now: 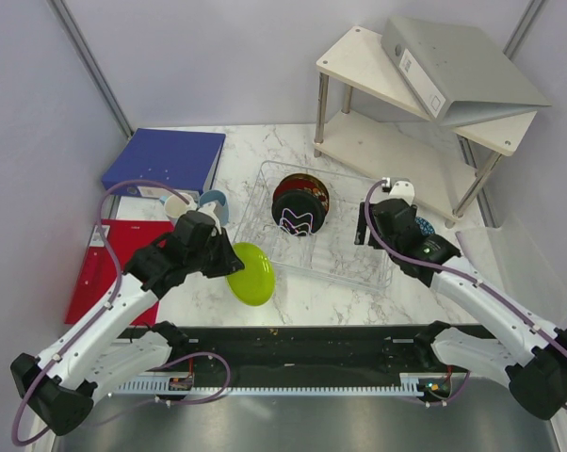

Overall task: Unload the mixed dishes from the dish rack
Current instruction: Move the dish rack to the center of the board.

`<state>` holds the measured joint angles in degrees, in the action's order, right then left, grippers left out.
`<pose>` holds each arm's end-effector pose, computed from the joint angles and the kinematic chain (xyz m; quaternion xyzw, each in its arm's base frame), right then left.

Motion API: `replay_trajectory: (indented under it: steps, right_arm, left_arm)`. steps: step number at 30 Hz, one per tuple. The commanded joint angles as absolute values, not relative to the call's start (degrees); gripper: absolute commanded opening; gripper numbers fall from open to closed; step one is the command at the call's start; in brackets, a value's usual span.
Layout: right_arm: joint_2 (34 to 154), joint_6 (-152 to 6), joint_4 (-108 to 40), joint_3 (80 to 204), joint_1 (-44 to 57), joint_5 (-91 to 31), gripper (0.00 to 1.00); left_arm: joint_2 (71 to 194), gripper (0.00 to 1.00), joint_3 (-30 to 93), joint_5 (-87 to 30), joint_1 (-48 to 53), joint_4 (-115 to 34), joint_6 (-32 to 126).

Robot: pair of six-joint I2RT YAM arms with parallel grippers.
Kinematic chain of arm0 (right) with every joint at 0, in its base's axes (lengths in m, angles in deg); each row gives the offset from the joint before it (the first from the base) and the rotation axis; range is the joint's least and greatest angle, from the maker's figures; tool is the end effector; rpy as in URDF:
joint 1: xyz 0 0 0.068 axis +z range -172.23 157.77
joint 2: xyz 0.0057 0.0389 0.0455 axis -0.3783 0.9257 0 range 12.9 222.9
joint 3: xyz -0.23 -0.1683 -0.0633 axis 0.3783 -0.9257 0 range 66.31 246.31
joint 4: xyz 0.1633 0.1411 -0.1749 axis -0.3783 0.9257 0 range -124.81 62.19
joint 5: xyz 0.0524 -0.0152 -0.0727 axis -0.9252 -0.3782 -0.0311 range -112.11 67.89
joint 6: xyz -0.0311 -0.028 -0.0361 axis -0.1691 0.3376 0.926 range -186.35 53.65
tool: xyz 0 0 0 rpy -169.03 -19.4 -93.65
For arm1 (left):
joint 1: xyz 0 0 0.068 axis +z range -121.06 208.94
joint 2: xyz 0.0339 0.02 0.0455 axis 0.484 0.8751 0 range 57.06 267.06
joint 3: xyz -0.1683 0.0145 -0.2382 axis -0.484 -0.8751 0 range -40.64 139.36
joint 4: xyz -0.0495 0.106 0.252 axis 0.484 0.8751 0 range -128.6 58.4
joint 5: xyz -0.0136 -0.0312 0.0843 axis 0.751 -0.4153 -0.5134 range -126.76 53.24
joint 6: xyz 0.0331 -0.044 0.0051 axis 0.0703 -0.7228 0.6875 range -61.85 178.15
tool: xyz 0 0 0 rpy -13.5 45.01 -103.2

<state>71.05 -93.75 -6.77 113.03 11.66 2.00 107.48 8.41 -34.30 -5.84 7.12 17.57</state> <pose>0.1937 0.1116 0.2925 0.0390 0.8880 0.0502 0.4554 0.1461 -0.1033 0.3042 -0.0391 0.9297 -0.2394 0.2772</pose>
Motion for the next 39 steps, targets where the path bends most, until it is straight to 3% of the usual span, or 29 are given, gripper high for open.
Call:
replay_trajectory:
  steps: [1, 8, 15, 23, 32, 35, 39]
  right_arm:
    - [76.1, -94.5, -4.1, 117.5, 11.2, 11.5, 0.86]
    - [76.5, -96.0, -4.0, 117.0, 0.0, 7.3, 0.87]
    - [81.1, -97.8, -7.1, 115.4, -0.8, 3.7, 0.82]
    - [87.3, -98.4, -11.1, 115.3, -0.9, 1.8, 0.63]
    - [93.0, -100.0, -15.1, 115.9, -0.9, 0.2, 0.20]
    - [95.4, -100.5, -16.3, 117.1, -1.0, -0.1, 0.00]
    - [97.4, -100.9, -17.2, 119.0, -1.0, -0.2, 0.00]
  left_arm:
    - [104.9, 0.02, 8.5, -34.0, -5.9, 5.6, 17.9]
    - [102.2, 0.02, 7.8, -29.0, -5.9, 2.3, 20.4]
    - [98.2, 0.02, 5.8, -25.3, -5.9, -0.2, 21.6]
    - [95.8, 0.02, 2.3, -23.1, -5.9, -2.1, 20.5]
    - [95.1, 0.02, 0.7, -22.8, -5.8, -2.6, 19.2]
    - [95.0, 0.02, 0.5, -23.1, -5.9, -2.6, 19.0]
    - [95.2, 0.02, 0.4, -23.1, -5.9, -2.7, 18.9]
